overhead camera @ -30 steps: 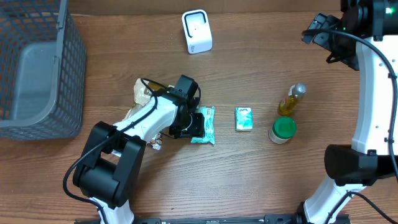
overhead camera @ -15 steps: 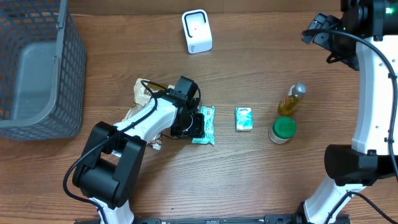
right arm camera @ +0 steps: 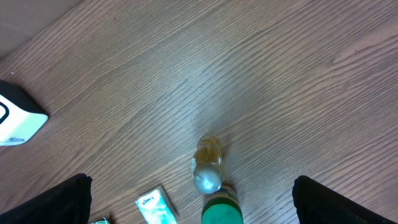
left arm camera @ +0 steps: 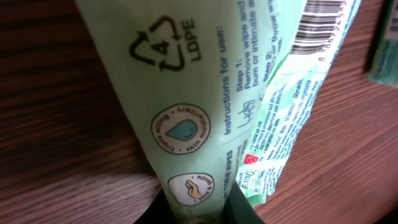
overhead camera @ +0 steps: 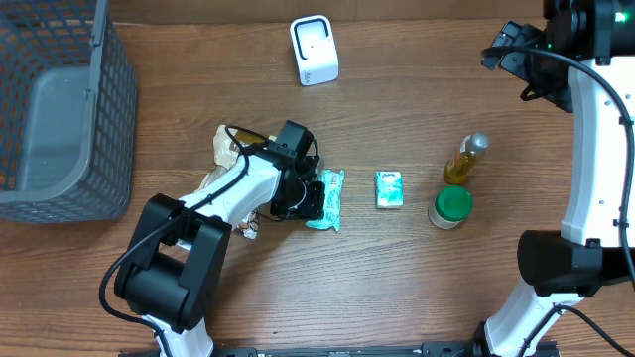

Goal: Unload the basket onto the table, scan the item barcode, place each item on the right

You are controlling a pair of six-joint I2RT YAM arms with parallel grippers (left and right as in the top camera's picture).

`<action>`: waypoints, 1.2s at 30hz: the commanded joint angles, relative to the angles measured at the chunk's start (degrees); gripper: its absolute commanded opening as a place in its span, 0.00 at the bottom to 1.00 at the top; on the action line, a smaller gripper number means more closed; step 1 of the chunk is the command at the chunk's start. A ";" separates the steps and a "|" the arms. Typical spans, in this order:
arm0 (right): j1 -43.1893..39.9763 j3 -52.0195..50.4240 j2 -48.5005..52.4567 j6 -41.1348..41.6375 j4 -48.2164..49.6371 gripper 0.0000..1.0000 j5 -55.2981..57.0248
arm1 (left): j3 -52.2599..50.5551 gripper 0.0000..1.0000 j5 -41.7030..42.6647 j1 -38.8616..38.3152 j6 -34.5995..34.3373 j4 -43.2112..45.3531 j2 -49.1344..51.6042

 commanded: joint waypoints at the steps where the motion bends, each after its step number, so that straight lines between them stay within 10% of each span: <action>1: -0.26 0.72 -1.01 -0.15 0.13 1.00 -0.31 | 0.48 0.04 -2.58 1.18 4.33 -1.27 -1.70; 36: -0.26 0.72 -1.01 -0.15 0.15 1.00 -0.31 | 0.52 0.04 -12.02 1.29 6.43 -9.22 -11.02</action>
